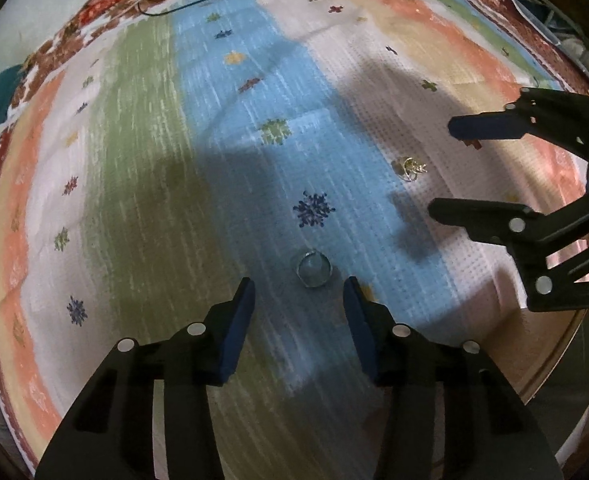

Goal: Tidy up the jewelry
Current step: 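Move both open tools toward the silver ring and gold charm on the cloth, then grasp the gold charm with the right tool while the left tool grasps the silver ring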

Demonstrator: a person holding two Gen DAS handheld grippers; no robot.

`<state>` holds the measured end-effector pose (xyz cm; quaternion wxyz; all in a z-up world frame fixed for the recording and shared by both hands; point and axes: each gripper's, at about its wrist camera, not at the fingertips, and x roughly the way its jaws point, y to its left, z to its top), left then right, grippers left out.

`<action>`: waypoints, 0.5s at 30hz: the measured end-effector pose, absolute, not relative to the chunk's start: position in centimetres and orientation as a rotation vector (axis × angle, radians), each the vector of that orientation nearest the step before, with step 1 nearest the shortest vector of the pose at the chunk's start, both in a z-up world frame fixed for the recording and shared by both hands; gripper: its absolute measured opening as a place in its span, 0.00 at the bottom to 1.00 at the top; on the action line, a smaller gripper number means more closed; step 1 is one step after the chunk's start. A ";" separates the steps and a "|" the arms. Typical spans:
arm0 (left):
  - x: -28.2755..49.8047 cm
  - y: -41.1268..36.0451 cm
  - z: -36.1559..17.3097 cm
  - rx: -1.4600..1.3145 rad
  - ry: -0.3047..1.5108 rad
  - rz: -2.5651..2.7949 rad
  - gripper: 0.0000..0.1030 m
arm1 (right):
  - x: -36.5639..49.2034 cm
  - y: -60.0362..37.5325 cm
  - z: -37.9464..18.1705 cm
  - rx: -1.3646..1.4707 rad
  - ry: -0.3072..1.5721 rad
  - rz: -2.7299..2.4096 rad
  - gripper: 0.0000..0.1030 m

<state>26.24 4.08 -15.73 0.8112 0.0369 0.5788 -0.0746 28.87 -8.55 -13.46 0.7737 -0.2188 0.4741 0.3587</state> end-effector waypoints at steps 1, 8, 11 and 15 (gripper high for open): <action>26.3 4.1 -15.8 0.077 1.236 -0.161 0.44 | 29.0 -8.5 -13.6 -0.470 1.031 0.780 0.64; 26.9 3.8 -16.3 0.087 1.214 -0.185 0.37 | 29.5 -8.0 -14.4 -0.479 1.041 0.789 0.51; 27.1 4.0 -16.4 0.076 1.208 -0.185 0.33 | 29.6 -7.9 -14.8 -0.488 1.043 0.788 0.44; 27.1 3.8 -16.5 0.085 1.200 -0.190 0.23 | 29.6 -7.9 -14.9 -0.492 1.037 0.792 0.34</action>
